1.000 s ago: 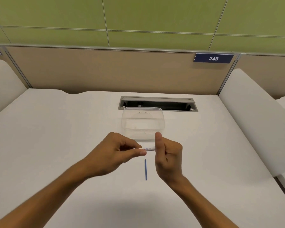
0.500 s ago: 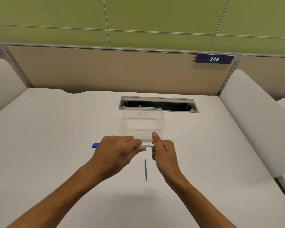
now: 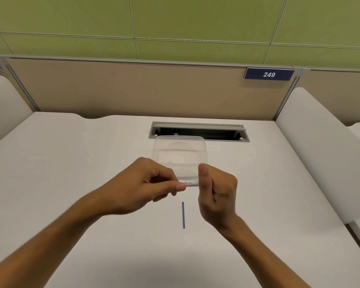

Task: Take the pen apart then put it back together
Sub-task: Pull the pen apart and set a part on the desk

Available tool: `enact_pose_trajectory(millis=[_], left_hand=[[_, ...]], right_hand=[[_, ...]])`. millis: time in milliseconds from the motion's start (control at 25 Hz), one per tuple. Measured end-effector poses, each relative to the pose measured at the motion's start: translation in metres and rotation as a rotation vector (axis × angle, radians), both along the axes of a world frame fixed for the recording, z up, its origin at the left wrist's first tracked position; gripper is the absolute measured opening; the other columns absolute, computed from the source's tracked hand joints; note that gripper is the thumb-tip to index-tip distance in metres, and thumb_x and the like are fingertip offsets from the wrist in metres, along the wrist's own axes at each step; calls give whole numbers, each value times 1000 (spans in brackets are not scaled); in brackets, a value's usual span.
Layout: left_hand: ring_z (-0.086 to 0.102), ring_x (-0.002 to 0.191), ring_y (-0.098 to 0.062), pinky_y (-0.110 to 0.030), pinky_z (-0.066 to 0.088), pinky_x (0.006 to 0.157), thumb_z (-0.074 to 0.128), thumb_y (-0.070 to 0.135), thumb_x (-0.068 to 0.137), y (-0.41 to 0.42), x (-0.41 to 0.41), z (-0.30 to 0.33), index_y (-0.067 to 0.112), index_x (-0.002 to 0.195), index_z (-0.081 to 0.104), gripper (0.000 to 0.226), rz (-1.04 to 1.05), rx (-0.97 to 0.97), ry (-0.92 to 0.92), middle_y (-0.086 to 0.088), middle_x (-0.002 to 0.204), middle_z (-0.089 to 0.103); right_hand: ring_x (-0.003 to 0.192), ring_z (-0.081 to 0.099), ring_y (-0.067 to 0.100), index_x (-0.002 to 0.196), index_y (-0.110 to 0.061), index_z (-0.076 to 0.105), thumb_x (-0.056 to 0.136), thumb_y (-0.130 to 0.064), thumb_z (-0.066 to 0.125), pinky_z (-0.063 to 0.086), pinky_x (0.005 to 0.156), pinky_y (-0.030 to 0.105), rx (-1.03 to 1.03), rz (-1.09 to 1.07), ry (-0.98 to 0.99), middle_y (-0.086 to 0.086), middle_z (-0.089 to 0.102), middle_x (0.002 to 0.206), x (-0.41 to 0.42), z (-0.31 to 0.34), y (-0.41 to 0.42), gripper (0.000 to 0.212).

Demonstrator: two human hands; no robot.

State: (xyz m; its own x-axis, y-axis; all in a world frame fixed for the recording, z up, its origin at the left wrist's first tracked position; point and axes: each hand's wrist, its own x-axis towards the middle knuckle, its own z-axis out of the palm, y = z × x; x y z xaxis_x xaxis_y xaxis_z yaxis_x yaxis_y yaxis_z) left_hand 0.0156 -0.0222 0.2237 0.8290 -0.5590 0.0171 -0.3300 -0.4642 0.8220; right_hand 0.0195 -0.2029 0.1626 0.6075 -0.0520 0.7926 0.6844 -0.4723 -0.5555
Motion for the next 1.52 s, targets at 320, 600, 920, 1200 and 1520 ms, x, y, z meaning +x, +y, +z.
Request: enact_pose_trajectory(millis=[320, 600, 920, 1200, 1520], left_hand=[[39, 40, -21, -27, 32, 36, 52, 27, 96, -3, 2, -23, 9, 80, 69, 29, 125, 624, -1161, -3, 55, 52], [38, 44, -17, -31, 36, 41, 53, 43, 93, -3, -2, 7, 16, 78, 71, 37, 115, 248, -726, 3, 52, 49], [24, 47, -13, -19, 23, 44, 67, 44, 79, 5, 3, 42, 13, 68, 72, 33, -99, -63, 279, 2, 50, 33], [43, 47, -14, -29, 38, 42, 54, 48, 90, 8, 9, 11, 22, 82, 72, 33, 181, 390, -869, 7, 60, 61], [47, 48, -26, -31, 42, 52, 56, 25, 96, 9, 20, -4, 8, 89, 68, 22, 161, 542, -1269, -5, 62, 61]], right_hand=[[48, 19, 14, 57, -16, 32, 102, -26, 45, 22, 44, 19, 605, 292, 1089, -8, 24, 47, -2, 13, 7, 48], [45, 21, 10, 47, -17, 26, 102, -33, 47, 20, 46, 33, 313, 209, 521, -8, 24, 45, -2, 34, 4, 61], [51, 25, 12, 61, -11, 38, 105, -22, 37, 18, 51, 24, -169, 37, -419, 9, 37, 43, 8, 39, -5, 45], [47, 35, 14, 46, -22, 40, 103, -25, 46, 34, 45, 19, 356, 357, 710, -7, 34, 47, 4, 36, 1, 57], [55, 46, 12, 67, -13, 49, 105, -30, 40, 39, 50, 17, 323, 279, 803, 0, 45, 64, 6, 28, 3, 42]])
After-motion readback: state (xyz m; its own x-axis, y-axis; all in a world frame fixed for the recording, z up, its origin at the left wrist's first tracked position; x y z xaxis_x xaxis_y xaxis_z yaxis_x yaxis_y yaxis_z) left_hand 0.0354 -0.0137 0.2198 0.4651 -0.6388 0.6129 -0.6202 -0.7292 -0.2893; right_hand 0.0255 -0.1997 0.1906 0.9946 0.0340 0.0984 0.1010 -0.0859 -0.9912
